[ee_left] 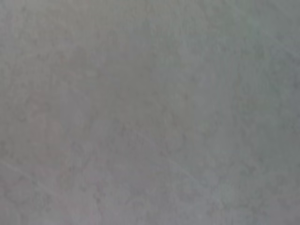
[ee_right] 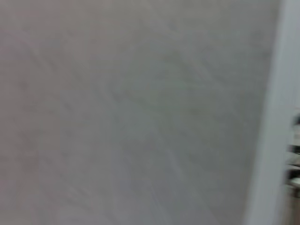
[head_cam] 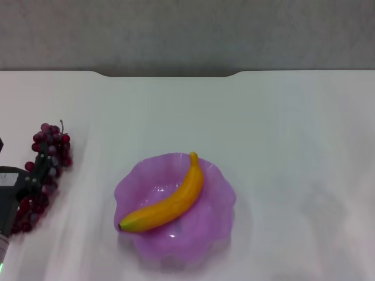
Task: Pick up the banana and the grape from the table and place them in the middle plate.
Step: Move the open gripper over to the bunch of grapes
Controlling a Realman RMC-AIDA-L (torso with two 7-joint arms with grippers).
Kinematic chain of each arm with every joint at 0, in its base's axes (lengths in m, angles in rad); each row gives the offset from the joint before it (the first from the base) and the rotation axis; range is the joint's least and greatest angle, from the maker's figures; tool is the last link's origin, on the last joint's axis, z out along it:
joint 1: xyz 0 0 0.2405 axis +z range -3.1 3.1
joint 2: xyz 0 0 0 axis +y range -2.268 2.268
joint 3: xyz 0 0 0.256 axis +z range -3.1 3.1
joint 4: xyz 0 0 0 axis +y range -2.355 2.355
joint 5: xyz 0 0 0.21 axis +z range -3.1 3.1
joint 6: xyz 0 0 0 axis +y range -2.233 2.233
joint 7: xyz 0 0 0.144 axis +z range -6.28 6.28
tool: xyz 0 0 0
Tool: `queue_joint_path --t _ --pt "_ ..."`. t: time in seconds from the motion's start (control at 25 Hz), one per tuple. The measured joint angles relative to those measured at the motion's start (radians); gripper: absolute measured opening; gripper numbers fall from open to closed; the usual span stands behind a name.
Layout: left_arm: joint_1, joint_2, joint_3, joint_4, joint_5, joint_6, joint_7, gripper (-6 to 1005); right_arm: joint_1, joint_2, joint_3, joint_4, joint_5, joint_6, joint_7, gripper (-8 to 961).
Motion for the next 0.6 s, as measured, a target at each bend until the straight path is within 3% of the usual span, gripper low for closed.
queue_joint_path --t 0.08,0.2,0.4,0.6 --pt "-0.001 0.001 0.0 0.0 0.0 0.0 -0.013 868 -0.064 0.002 -0.001 0.07 0.1 0.002 -0.129 18" --pt "-0.005 0.002 -0.001 0.0 -0.002 -0.006 -0.032 868 -0.091 0.004 -0.01 0.086 0.161 0.008 -0.181 20" --pt "-0.022 0.0 -0.015 -0.002 -0.014 -0.091 -0.037 868 -0.123 0.004 -0.063 0.087 0.191 0.131 -0.143 21" --pt "-0.042 0.007 -0.025 -0.034 -0.014 -0.166 -0.029 867 -0.14 0.008 -0.103 0.087 0.195 0.16 -0.144 21"
